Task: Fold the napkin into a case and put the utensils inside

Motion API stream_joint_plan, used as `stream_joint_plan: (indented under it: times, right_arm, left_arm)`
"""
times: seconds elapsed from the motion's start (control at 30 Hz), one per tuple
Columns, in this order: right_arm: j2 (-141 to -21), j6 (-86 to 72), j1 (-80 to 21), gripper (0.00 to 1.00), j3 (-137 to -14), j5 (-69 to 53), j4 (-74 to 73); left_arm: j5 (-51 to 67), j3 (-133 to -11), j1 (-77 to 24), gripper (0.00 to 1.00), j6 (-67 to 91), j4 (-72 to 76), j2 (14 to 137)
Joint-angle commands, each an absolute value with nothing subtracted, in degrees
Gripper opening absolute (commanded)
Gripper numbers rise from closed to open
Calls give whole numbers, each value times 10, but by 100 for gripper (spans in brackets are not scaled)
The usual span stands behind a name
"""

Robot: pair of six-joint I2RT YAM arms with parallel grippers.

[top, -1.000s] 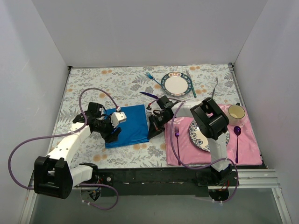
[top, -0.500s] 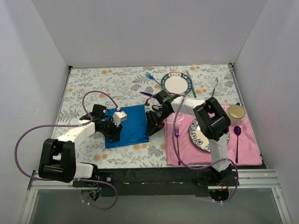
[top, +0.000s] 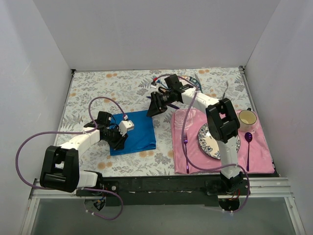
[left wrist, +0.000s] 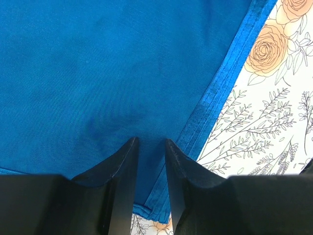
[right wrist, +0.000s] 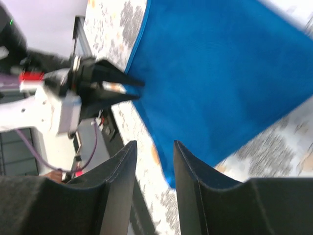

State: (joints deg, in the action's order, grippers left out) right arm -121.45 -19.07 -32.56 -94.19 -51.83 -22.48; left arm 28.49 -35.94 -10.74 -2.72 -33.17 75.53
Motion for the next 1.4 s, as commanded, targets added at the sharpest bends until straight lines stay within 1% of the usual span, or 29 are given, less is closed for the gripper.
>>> stream_joint_plan:
  times: [0.0,0.1,0.23,0.33,0.4,0.43,0.47,0.6,0.67,0.73,0.8,0.93,0.97,1.03,1.07,1.17,1.23,1.3,1.37]
  right_arm:
    - [-1270,-254,-330,44,-975,-513,-111]
    - [-1290,-293,-330,45,-961,-495,-48]
    - [-1331,-287,-330,45,-963,-478,-52]
    - [-1350,-273,-334,44,-957,-467,-66]
    - [-1362,-260,-337,43,-955,-451,-73]
    - [-1367,-254,-336,43,-959,-446,-80]
    - [-1377,-233,-336,42,-967,-422,-90]
    - [-1417,-186,-334,40,-1037,-402,-127]
    - [-1441,-171,-336,40,-1098,-405,-155]
    - [-1448,-156,-337,39,-1140,-415,-174]
    - [-1427,-168,-338,38,-1135,-440,-184]
    - [-1329,-209,-335,37,-1039,-490,-164]
    - [-1277,-217,-331,36,-981,-496,-155]
    - [-1225,-225,-324,35,-927,-488,-134]
    - [-1183,-224,-316,33,-880,-478,-139]
    - [-1133,-202,-298,33,-819,-463,-171]
    - [-1123,-180,-291,33,-800,-458,-212]
    - [-1112,-170,-288,32,-754,-457,-220]
    - [-1098,-184,-287,32,-715,-464,-191]
  left_arm:
    - [264,-341,-111,27,-49,-329,748]
    - [265,-338,-111,28,-47,-327,747]
    - [263,-335,-111,31,-44,-327,744]
    - [272,-334,-111,34,-35,-329,738]
    - [287,-334,-111,41,-14,-325,729]
    - [296,-336,-111,42,-10,-324,724]
    - [302,-337,-111,43,-4,-323,720]
    - [353,-351,-111,50,45,-306,672]
    - [387,-359,-112,52,54,-284,653]
    - [383,-366,-127,52,78,-264,642]
    - [376,-376,-143,52,83,-242,644]
    - [342,-384,-190,50,125,-179,665]
    - [322,-383,-199,50,129,-147,671]
    - [300,-383,-227,49,140,-118,682]
    - [287,-383,-235,49,142,-95,696]
    - [279,-384,-263,48,153,-60,719]
    - [275,-385,-285,48,151,-50,729]
    - [275,-386,-299,48,146,-40,743]
    - [274,-388,-318,48,145,-30,752]
